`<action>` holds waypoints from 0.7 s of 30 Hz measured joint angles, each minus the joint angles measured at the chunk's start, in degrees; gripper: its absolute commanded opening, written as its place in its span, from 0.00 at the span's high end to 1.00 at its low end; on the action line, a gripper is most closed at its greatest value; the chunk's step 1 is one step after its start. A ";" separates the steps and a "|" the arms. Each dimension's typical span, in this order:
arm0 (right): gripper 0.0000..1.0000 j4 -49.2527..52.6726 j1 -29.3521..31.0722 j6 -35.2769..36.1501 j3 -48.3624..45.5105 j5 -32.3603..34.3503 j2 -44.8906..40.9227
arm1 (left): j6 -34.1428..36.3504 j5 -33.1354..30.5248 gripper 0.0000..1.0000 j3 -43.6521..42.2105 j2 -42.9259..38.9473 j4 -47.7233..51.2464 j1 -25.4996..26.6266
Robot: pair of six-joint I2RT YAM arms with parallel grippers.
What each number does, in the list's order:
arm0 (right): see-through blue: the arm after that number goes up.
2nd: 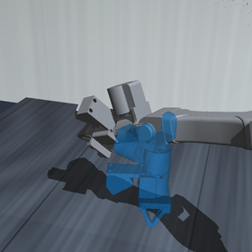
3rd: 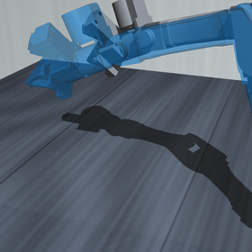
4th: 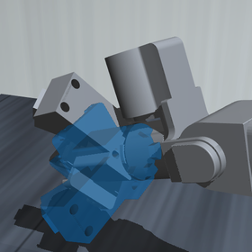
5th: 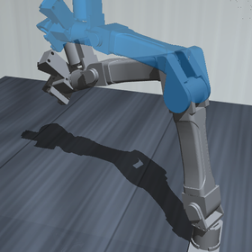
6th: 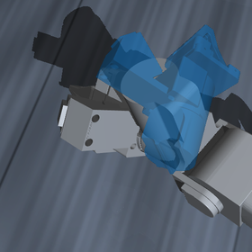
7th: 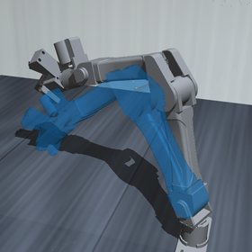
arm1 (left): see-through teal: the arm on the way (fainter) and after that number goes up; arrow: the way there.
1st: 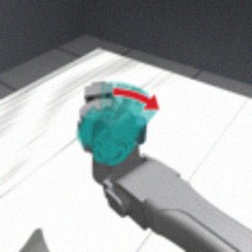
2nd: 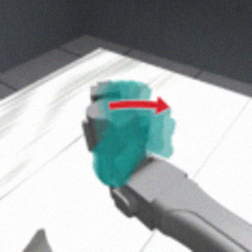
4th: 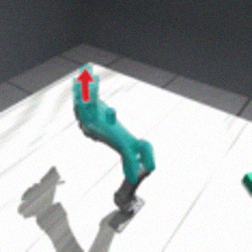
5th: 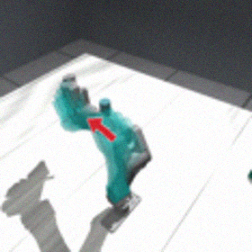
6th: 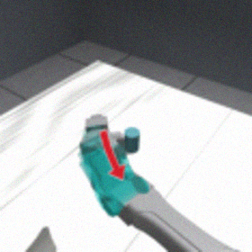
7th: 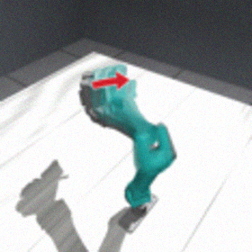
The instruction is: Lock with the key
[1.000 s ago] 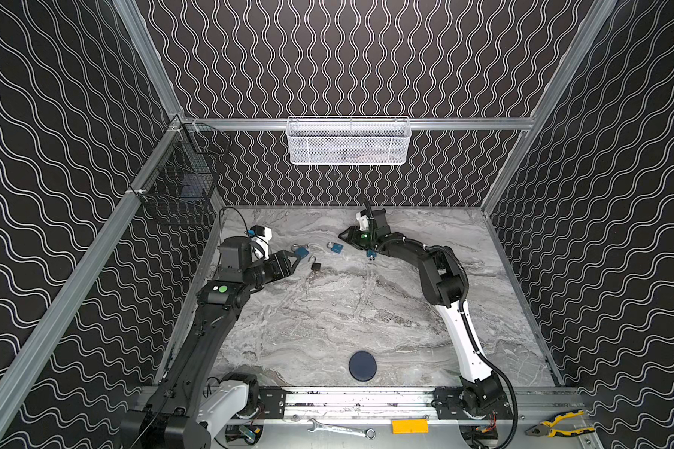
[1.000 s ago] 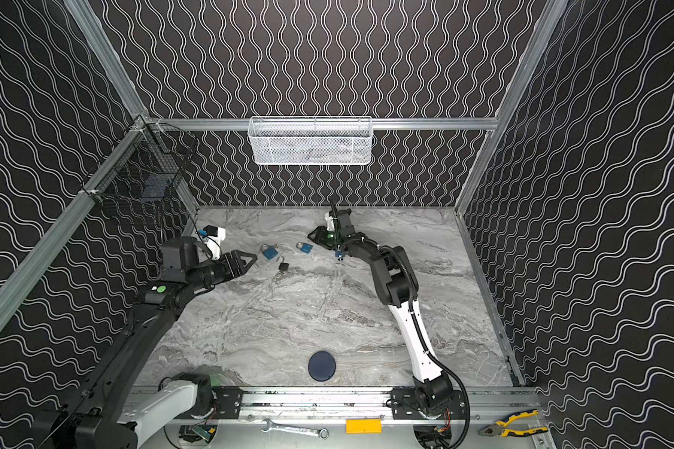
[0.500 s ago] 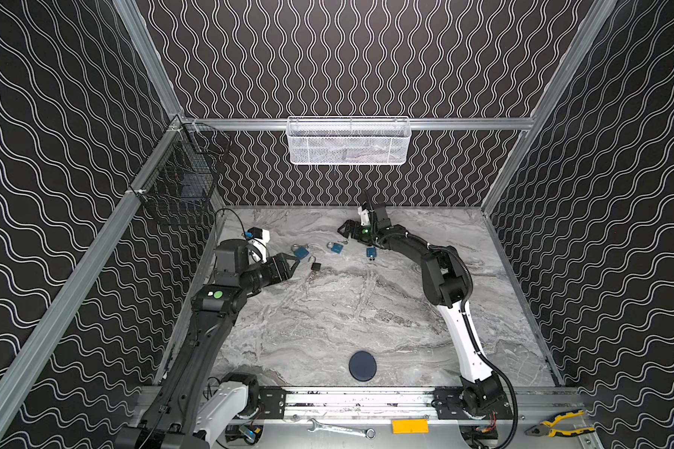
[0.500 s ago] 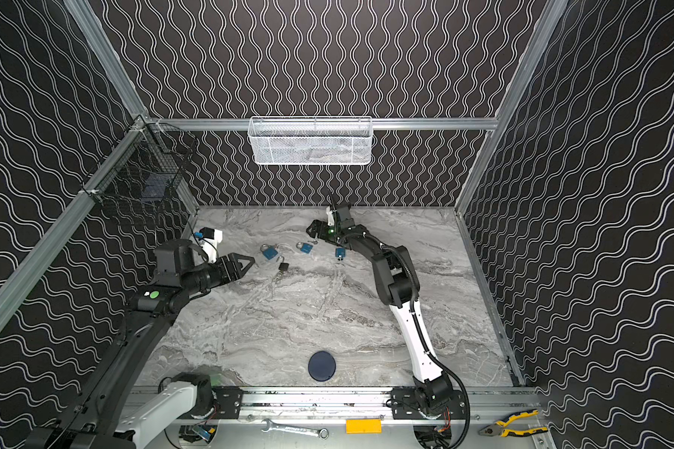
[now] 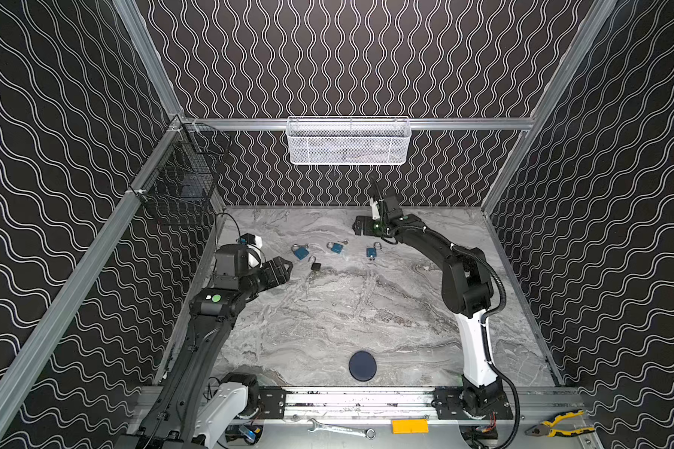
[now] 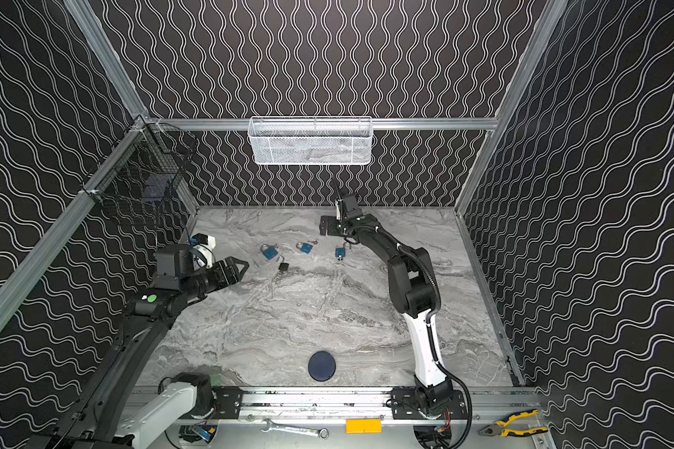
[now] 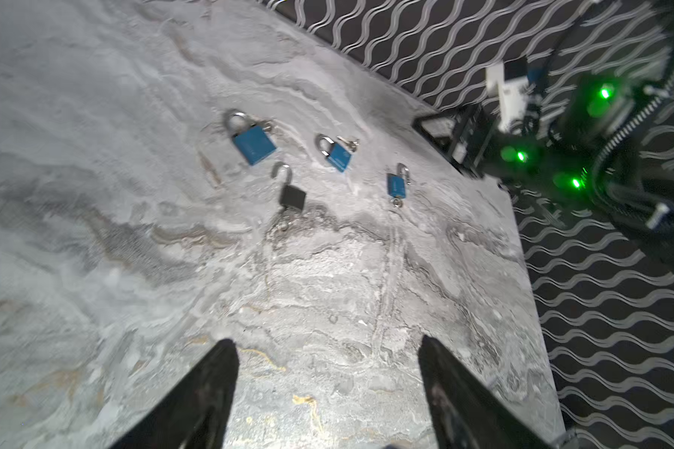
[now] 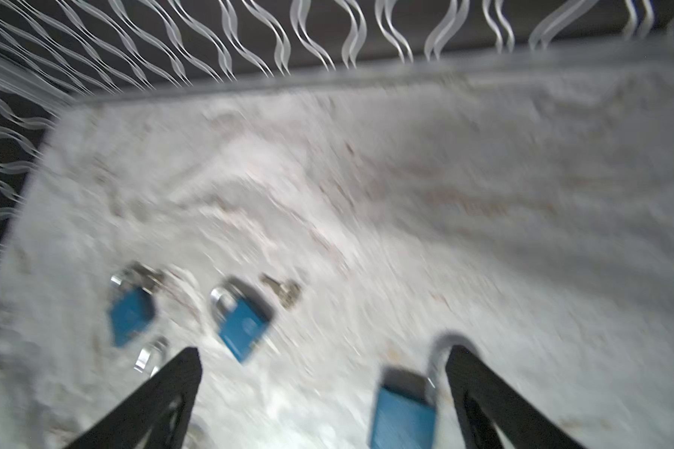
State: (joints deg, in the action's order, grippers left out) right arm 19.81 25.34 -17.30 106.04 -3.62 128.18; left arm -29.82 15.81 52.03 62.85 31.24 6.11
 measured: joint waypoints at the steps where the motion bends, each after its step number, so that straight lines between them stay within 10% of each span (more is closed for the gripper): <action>1: 0.00 0.39 0.00 0.11 -1.57 0.50 -0.39 | -0.46 -1.33 0.02 -0.17 -0.04 0.33 0.00; 14: 0.01 2.21 0.00 0.11 -7.93 1.31 1.07 | -7.72 -12.76 0.02 -5.57 -6.56 0.87 -0.79; 21: 0.18 0.74 -0.02 0.17 -6.23 1.55 3.04 | -9.77 -16.24 0.01 -6.80 -9.05 1.62 -1.05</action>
State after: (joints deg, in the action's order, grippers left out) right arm 20.56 25.32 -17.12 99.81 -2.07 131.22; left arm -39.59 -0.43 45.23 53.80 32.86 5.06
